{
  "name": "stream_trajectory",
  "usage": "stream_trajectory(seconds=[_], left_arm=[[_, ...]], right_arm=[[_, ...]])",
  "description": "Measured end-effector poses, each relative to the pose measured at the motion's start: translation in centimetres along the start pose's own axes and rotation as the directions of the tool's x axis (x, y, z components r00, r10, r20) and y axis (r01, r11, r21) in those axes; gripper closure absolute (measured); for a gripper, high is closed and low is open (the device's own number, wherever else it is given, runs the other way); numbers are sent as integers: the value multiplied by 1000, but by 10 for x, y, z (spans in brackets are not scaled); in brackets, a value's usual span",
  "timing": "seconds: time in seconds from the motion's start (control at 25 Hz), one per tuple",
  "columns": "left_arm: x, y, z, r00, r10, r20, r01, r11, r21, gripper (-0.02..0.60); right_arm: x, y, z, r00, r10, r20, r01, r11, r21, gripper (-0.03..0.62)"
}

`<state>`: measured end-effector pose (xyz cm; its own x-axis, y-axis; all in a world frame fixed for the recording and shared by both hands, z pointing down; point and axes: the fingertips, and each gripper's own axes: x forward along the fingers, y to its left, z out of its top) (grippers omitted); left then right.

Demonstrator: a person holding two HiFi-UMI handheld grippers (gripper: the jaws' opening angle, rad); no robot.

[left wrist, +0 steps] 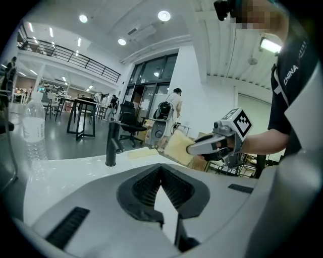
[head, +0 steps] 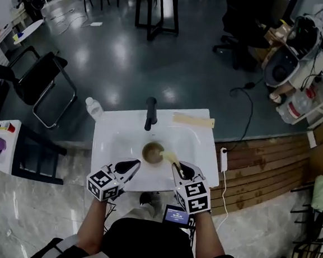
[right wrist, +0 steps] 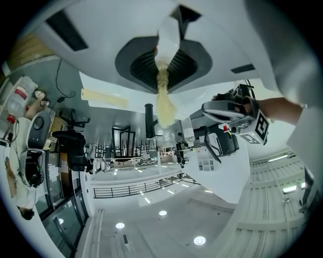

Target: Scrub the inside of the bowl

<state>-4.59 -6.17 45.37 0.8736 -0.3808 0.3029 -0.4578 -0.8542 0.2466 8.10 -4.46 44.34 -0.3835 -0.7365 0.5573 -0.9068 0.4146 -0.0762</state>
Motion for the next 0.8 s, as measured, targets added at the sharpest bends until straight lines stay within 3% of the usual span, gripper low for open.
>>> stream_trajectory(seconds=[0.24,0.48,0.8], left_arm=[[8,36,-3,998,-47,-34,46,998,-32,578],[21,46,-12,991,-91,-98,88,995,-35,578],[34,53,-24,987,-95,-132,83,992,-90,577]], right_arm=[[25,0,8,999,-43,-25,44,999,29,554],[38,-10,6,997,-66,-51,69,996,65,554],[50,-18,8,996,-51,-69,55,997,61,554]])
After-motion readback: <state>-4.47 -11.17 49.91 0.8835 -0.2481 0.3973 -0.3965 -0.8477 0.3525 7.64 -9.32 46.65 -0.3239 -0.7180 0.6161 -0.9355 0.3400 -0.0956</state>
